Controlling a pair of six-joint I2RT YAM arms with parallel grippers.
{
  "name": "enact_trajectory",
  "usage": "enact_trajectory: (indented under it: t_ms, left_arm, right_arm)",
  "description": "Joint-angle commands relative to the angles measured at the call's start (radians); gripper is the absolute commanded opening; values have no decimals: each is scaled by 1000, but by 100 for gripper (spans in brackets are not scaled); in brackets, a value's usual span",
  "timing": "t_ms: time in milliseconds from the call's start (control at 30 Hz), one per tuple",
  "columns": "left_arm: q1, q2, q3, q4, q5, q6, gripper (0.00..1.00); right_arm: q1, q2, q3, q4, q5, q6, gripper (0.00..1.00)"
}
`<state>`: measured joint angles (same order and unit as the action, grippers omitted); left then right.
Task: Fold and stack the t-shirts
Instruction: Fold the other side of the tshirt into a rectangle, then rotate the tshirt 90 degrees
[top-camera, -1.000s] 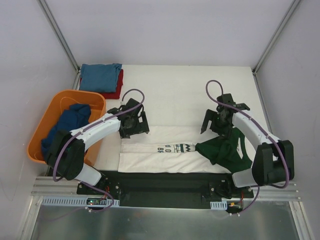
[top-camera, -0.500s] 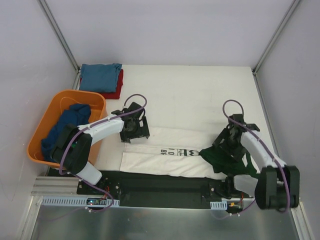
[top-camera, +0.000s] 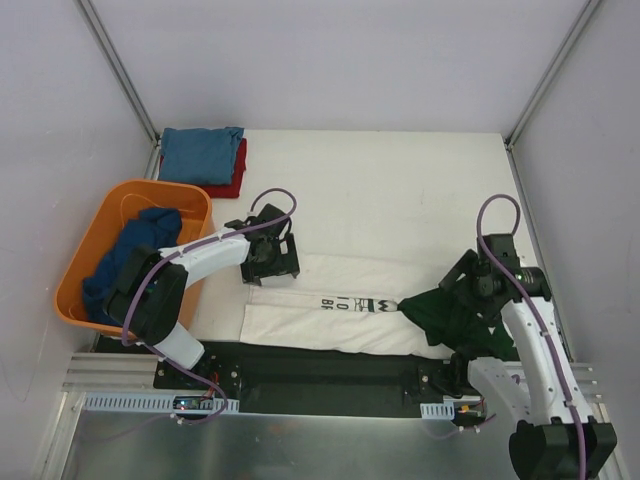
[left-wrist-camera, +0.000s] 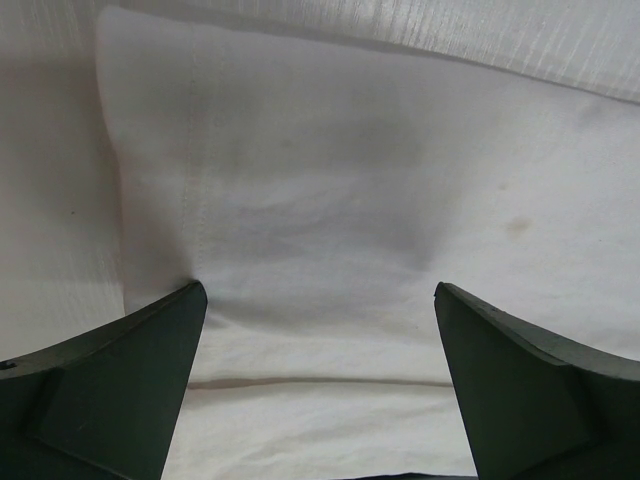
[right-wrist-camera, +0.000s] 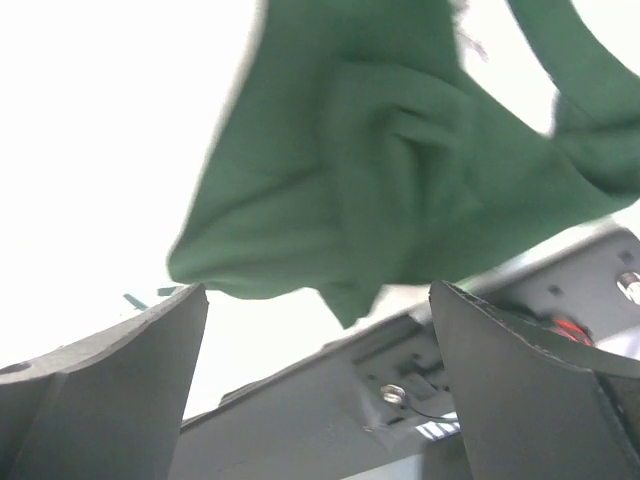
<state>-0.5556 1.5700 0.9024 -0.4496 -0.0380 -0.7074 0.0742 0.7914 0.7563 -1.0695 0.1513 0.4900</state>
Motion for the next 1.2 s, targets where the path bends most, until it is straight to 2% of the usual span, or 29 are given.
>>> enact_trajectory:
  t_ms: [0,67,167,367,600,733,833,867,967,1067,1100,1167]
  left_arm:
    - [11,24,3,-11,-36,17,99]
    - [22,21,-7,-11,-40,13,99]
    - [34,18,-14,-11,-39,8,99]
    - [37,18,-33,-12,-17,-24,99]
    - [43,15,-46,-12,-16,-56,99]
    - [43,15,-37,-18,0,-64,99]
    - [43,4,-40,-44,4,-78,99]
    - [43,-13,-46,-49,9,-86,99]
    - [42,-65,-98,-78,35,-125,99]
    - [36,-137,-177,-95,111,-162,99]
    - [25,-158,-216,-95,162,-176,99]
    - [-1,-217,-238,-93,199,-184,99]
  right_arm:
    - [-4,188,93,147,-111,-122,97]
    - [-5,273,115,218,-127,-134,97]
    - [-5,486,159,318,-125,-149,97]
    - [-7,822,293,351,-136,-131,97]
    - [-5,1049,417,443,-289,-91,97]
    - [-4,1202,634,467,-381,-108,97]
    - [9,1345,880,438,-397,-137,97]
    - [13,1417,1010,428,-416,-146,97]
    - [38,1535,1217,411,-429,-166,97]
    - [42,1611,1349,376,-423,-198,97]
    - [42,1615,1418,358,-417,-209,97]
    - [44,1600,1454,355,-421,-266,97]
